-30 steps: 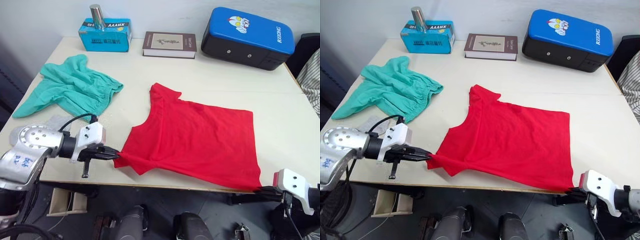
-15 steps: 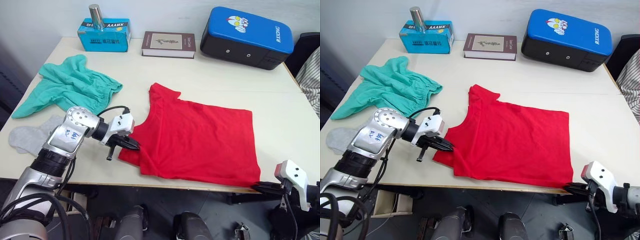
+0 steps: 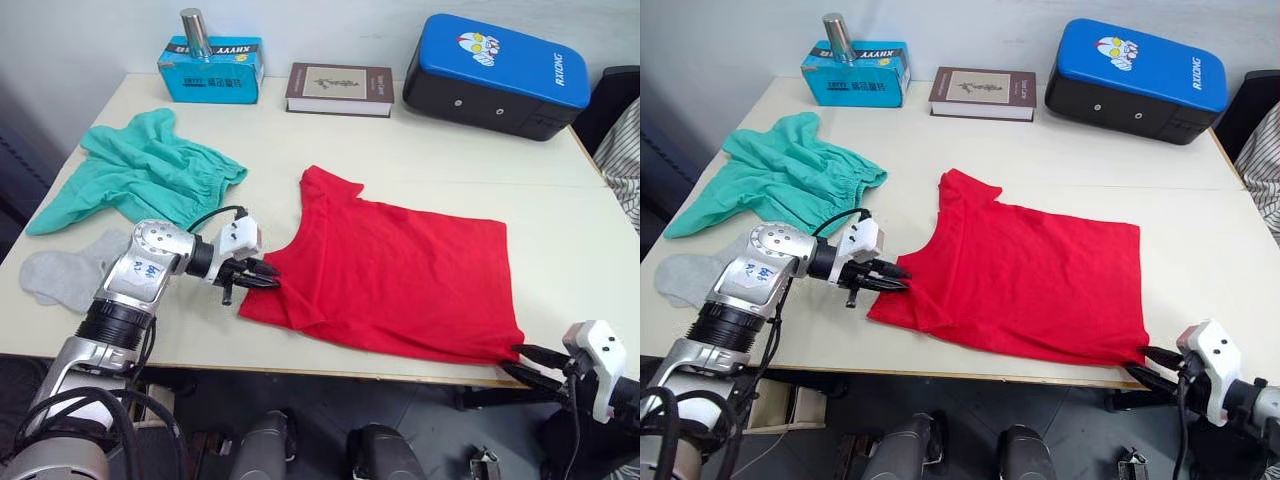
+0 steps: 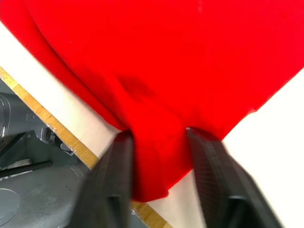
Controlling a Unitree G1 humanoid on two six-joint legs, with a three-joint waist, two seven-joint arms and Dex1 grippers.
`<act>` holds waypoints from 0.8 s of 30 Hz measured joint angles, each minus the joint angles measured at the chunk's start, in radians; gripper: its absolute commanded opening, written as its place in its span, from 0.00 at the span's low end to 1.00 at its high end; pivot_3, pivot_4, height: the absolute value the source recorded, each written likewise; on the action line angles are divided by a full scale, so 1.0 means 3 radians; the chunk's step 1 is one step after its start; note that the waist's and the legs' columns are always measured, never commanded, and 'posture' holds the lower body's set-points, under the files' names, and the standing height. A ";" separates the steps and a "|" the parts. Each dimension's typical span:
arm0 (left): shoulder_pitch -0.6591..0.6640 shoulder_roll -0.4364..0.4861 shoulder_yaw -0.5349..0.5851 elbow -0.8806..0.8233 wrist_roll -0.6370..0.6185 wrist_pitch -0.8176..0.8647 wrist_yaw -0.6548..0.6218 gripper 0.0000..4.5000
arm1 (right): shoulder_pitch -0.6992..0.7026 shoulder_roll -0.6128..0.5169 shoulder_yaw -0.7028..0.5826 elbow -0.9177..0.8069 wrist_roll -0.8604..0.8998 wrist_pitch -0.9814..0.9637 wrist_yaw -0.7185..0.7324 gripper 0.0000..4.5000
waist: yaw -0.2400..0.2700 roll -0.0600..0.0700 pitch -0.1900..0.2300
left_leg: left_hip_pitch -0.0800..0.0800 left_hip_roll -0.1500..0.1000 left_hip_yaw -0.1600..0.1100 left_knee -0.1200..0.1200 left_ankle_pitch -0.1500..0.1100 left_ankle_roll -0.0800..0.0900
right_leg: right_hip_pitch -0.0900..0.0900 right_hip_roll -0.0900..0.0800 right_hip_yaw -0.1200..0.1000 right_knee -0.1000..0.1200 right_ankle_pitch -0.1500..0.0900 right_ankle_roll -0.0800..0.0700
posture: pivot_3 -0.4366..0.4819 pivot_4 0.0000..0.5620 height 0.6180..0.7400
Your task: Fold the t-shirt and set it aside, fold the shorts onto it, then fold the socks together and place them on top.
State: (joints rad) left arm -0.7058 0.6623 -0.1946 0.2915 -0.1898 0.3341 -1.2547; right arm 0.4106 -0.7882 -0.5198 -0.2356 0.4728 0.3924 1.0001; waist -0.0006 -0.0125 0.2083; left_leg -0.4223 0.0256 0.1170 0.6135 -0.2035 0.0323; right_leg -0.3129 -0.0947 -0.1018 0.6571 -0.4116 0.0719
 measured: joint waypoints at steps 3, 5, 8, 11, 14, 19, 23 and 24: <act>0.0063 -0.0137 0.0390 -0.0001 -0.0203 -0.0063 0.0281 0.47 | 0.0037 0.0162 -0.0379 -0.0039 0.0172 -0.0041 -0.0069 0.72 | 0.0001 0.0000 0.0000 | -0.0001 0.0000 -0.0002 0.0000 0.0000 0.0000 | 0.0000 0.0000 -0.0002 0.0000 0.0000 0.0000 | 0.48 0.27 1.00; 0.0067 -0.0115 0.0625 -0.0002 -0.0294 -0.0071 0.0390 0.44 | 0.0115 0.0174 -0.0610 -0.0138 0.0329 -0.0007 -0.0068 0.68 | -0.0010 0.0000 0.0000 | 0.0002 0.0000 -0.0002 -0.0002 0.0000 0.0000 | 0.0000 0.0000 -0.0002 0.0002 0.0000 0.0001 | 0.48 0.27 1.00; 0.0338 0.0057 0.0838 -0.0107 -0.0423 -0.0227 0.0254 0.25 | 0.0366 0.0179 -0.0813 -0.0382 0.0526 0.0020 0.0076 0.49 | -0.0033 0.0004 -0.0005 | 0.0007 0.0002 -0.0001 -0.0007 -0.0002 -0.0004 | 0.0001 0.0002 -0.0001 0.0004 0.0000 0.0001 | 0.48 0.27 1.00; 0.0630 0.0175 0.0836 -0.0186 -0.0432 -0.0375 0.0047 0.05 | 0.0467 0.0181 -0.0828 -0.0547 0.0576 -0.0001 0.0180 0.27 | -0.0030 0.0003 -0.0005 | 0.0005 0.0002 -0.0001 -0.0007 -0.0003 -0.0003 | 0.0000 0.0002 0.0000 0.0001 0.0000 0.0000 | 0.48 0.27 1.00; 0.0803 0.0210 0.0808 -0.0357 -0.0435 -0.0463 -0.0082 0.00 | 0.0507 0.0188 -0.0671 -0.0711 0.0507 -0.0114 0.0239 0.03 | -0.0009 -0.0001 -0.0007 | 0.0003 0.0003 -0.0001 -0.0008 -0.0008 0.0007 | 0.0000 0.0002 0.0001 -0.0008 0.0000 0.0000 | 0.48 0.27 1.00; 0.0922 0.0114 0.0609 -0.0755 -0.0440 -0.0494 -0.0117 0.00 | 0.0414 0.0289 0.0010 -0.0872 0.0171 -0.0424 0.0239 0.01 | 0.0012 -0.0002 -0.0008 | 0.0000 -0.0001 -0.0001 -0.0007 -0.0005 0.0001 | 0.0001 -0.0002 0.0002 -0.0012 0.0000 0.0000 | 0.48 0.27 1.00; 0.0948 -0.0033 0.0303 -0.0823 -0.0316 -0.0637 -0.0121 0.00 | 0.0259 0.0336 0.0318 -0.0765 -0.0111 -0.0577 0.0095 0.01 | 0.0004 -0.0002 -0.0008 | 0.0000 0.0000 0.0000 -0.0007 -0.0002 -0.0001 | 0.0000 -0.0001 0.0002 -0.0010 0.0000 0.0000 | 0.48 0.27 1.00; 0.0947 -0.0059 0.0227 -0.0821 -0.0268 -0.0695 -0.0127 0.00 | 0.0227 0.0343 0.0366 -0.0745 -0.0154 -0.0587 0.0053 0.01 | 0.0003 -0.0002 -0.0008 | 0.0000 0.0000 0.0001 -0.0007 -0.0002 -0.0001 | 0.0000 -0.0001 0.0002 -0.0010 0.0000 0.0000 | 0.48 0.27 1.00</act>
State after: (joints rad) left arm -0.4217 0.6447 -0.1264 0.0454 -0.2702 0.1257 -1.2927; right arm 0.4787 -0.6854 -0.4100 -0.4591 0.4266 0.2164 1.0161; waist 0.0005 -0.0130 0.2059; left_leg -0.4222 0.0254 0.1172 0.6113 -0.2041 0.0319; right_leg -0.3129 -0.0949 -0.1013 0.6542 -0.4116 0.0720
